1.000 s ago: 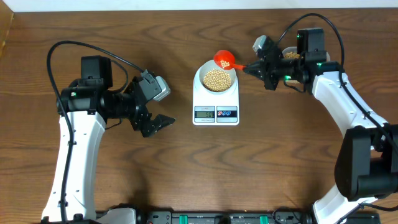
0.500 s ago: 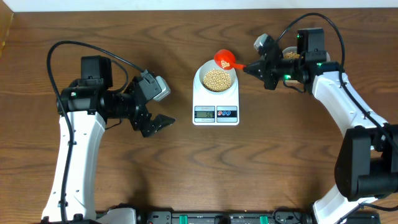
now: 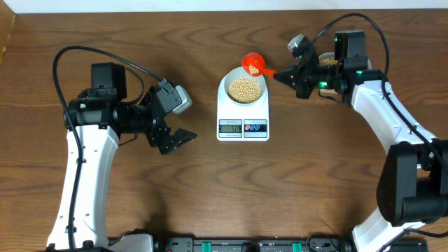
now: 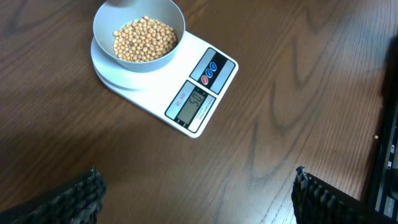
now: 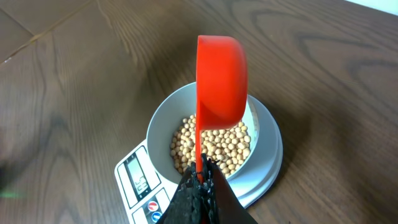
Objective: Scoop item into bowl and weigh 50g on scale
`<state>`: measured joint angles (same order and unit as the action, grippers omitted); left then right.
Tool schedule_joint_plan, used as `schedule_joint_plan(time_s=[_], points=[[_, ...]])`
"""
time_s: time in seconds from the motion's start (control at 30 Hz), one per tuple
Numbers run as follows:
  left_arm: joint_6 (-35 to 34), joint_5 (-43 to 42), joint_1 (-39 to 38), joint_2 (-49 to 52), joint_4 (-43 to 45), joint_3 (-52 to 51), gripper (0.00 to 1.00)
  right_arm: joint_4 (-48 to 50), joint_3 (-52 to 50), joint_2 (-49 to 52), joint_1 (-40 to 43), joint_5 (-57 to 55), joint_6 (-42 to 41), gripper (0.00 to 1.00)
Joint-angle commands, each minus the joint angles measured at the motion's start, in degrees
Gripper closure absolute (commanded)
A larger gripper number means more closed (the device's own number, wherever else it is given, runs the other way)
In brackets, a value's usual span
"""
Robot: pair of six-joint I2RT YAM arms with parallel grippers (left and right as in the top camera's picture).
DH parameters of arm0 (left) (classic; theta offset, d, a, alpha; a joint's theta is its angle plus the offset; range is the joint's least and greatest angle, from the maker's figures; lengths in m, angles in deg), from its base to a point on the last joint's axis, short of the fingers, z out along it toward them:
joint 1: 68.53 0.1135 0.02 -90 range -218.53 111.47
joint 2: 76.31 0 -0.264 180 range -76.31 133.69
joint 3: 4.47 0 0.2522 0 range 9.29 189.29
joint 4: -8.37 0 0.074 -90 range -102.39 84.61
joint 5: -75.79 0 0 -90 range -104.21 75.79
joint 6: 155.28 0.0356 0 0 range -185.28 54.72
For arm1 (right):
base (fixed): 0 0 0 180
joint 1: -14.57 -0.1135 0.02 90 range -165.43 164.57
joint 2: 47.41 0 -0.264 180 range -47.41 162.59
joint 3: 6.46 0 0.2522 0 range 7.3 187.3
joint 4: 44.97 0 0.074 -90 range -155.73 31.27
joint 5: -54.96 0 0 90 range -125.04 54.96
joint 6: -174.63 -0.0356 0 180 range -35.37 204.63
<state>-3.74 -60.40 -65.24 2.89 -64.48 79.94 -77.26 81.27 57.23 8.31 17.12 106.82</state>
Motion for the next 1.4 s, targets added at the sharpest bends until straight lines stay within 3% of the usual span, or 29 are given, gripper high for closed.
schedule_joint_plan(time_s=[0.0, 0.63, 0.8, 1.37], points=[[0.4, -0.7, 0.3, -0.1, -0.2, 0.9, 0.02, 0.2, -0.3, 0.3, -0.4, 1.4, -1.7, 0.99], [0.4, -0.7, 0.3, -0.1, -0.2, 0.9, 0.02, -0.6, -0.3, 0.3, 10.1, 1.4, -2.5, 0.99], [0.4, -0.7, 0.3, -0.1, -0.2, 0.9, 0.02, -1.3, -0.3, 0.3, 14.1, 1.4, -6.0, 0.99], [0.4, -0.7, 0.3, -0.1, -0.2, 0.9, 0.02, -10.0, -0.3, 0.3, 26.7, 1.3, -5.9, 0.99]])
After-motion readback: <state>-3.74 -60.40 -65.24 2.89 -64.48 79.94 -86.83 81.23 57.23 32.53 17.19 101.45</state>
